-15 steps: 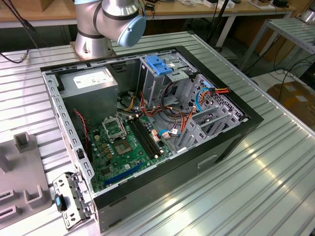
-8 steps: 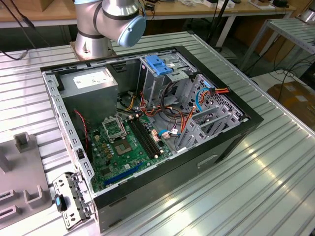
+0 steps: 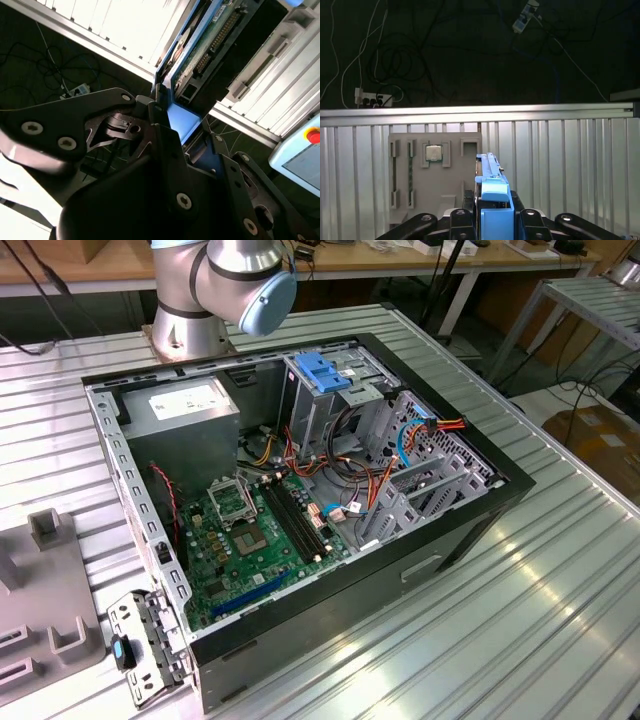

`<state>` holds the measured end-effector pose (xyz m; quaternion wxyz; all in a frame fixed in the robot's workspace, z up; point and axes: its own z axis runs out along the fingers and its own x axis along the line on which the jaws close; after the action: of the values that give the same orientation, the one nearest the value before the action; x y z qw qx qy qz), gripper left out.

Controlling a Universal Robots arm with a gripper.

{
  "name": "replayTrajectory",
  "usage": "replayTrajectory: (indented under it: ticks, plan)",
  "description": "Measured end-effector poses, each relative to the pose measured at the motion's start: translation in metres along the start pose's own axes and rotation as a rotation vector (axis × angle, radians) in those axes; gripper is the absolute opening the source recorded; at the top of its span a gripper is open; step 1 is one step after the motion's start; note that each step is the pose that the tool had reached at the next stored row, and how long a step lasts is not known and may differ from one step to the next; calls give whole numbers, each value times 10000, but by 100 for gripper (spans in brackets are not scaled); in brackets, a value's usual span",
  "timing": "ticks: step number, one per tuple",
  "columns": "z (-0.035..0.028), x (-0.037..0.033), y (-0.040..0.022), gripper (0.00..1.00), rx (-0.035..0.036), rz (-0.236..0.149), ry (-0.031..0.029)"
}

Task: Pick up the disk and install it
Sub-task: 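Pick up the disk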

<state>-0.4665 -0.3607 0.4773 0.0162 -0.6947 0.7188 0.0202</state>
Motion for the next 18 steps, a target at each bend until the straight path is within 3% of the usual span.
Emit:
replayTrajectory:
  ticks: [13,14,15,18]
  plan:
    - [-206,-11,1,37,-24,1,-39]
    - [-213,-12,-38,37,-25,1,-41]
    - [-214,-16,-134,37,-25,1,-41]
    - [-213,-18,-213,37,-23,1,-42]
